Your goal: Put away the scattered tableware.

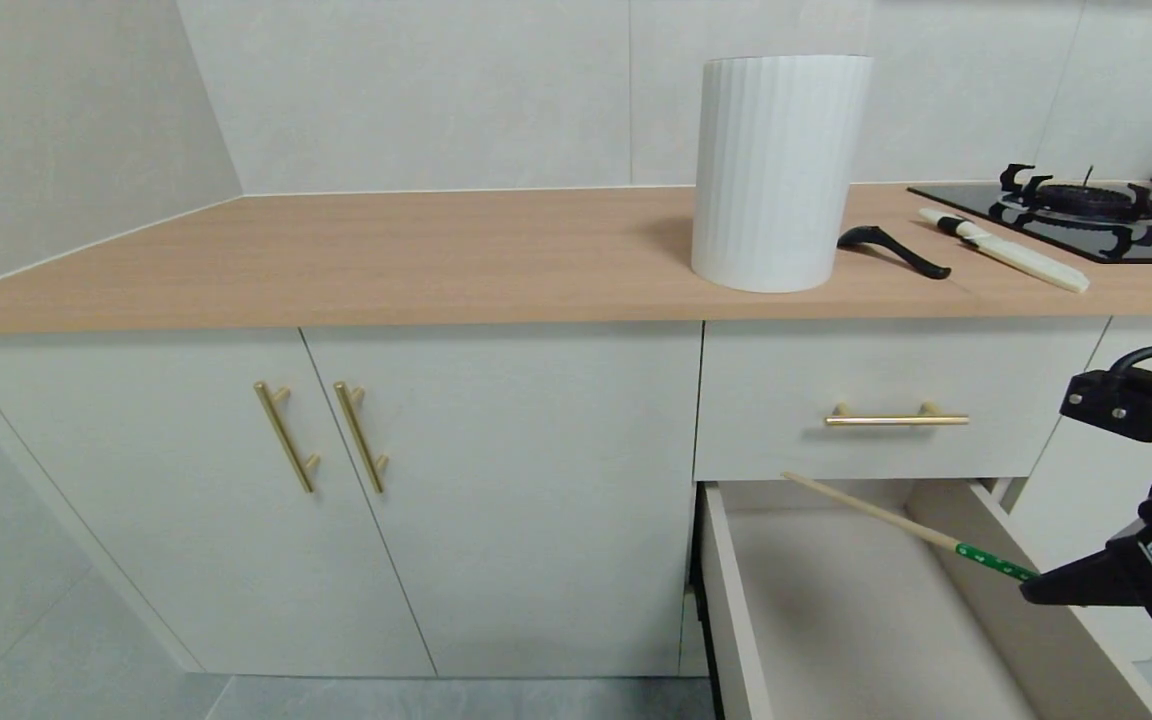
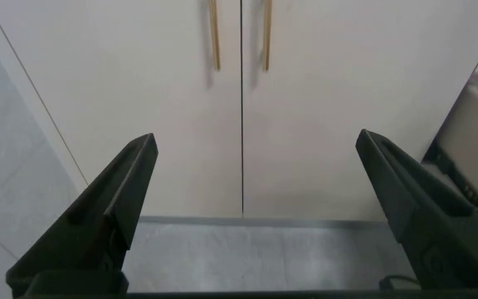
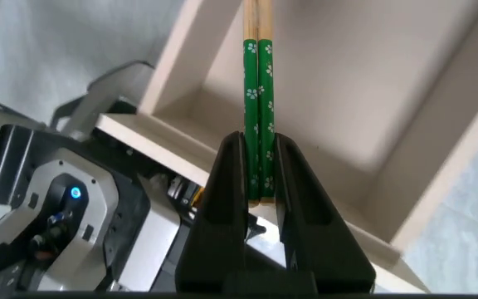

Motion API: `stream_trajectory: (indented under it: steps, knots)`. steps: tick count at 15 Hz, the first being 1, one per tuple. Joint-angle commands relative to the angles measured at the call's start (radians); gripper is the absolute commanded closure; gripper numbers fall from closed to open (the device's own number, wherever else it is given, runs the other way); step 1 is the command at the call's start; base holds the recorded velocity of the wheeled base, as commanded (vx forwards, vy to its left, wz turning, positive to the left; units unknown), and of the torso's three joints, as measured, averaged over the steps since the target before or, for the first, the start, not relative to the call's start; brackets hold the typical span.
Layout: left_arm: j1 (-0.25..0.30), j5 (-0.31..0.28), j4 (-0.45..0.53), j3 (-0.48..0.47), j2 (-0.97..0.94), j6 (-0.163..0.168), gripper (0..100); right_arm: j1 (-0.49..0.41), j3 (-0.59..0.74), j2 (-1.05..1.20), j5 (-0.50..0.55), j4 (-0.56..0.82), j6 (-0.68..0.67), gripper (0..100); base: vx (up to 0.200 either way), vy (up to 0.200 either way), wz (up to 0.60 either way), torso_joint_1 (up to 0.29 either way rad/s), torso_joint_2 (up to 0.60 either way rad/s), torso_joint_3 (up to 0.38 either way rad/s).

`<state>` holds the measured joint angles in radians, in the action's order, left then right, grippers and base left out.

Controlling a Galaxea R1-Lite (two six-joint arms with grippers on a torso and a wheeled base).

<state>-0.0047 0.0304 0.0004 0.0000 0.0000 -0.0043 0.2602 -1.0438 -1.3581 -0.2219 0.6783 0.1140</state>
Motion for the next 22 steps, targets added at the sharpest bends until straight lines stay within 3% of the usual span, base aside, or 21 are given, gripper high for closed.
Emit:
stream_trajectory:
  steps: [1,6,9,15,17,22]
  knots:
    - [0.000,0.000,0.000,0.000,0.000,0.001,0,0.001,0.005,-0.035,-0.001,0.000,0.015,100,0.000,0.000,0.00,-0.051,0.20,0.159]
    - [0.000,0.000,0.000,0.000,0.000,0.000,0,0.001,0.007,-0.085,0.001,-0.009,0.018,100,0.000,0.000,0.00,-0.011,0.04,0.027]
    - [0.000,0.000,0.000,0.000,0.000,0.000,0,-0.001,0.002,-0.242,0.007,-0.046,0.009,100,0.000,0.000,0.00,0.000,0.00,0.000]
    - [0.000,0.000,0.000,0.000,0.000,0.000,0,0.033,-0.084,-0.566,0.046,-0.166,-0.249,100,0.000,0.000,0.00,0.000,0.00,0.000]
    - [0.000,0.000,0.000,0.000,0.000,0.000,0,0.054,-0.073,-0.644,0.065,-0.270,-0.329,100,0.000,0.000,0.00,0.000,0.00,0.000]
    - [0.000,0.000,0.000,0.000,0.000,0.000,0,0.071,-0.059,-0.800,0.138,-0.456,-0.425,100,0.000,0.000,0.00,0.000,0.00,0.000]
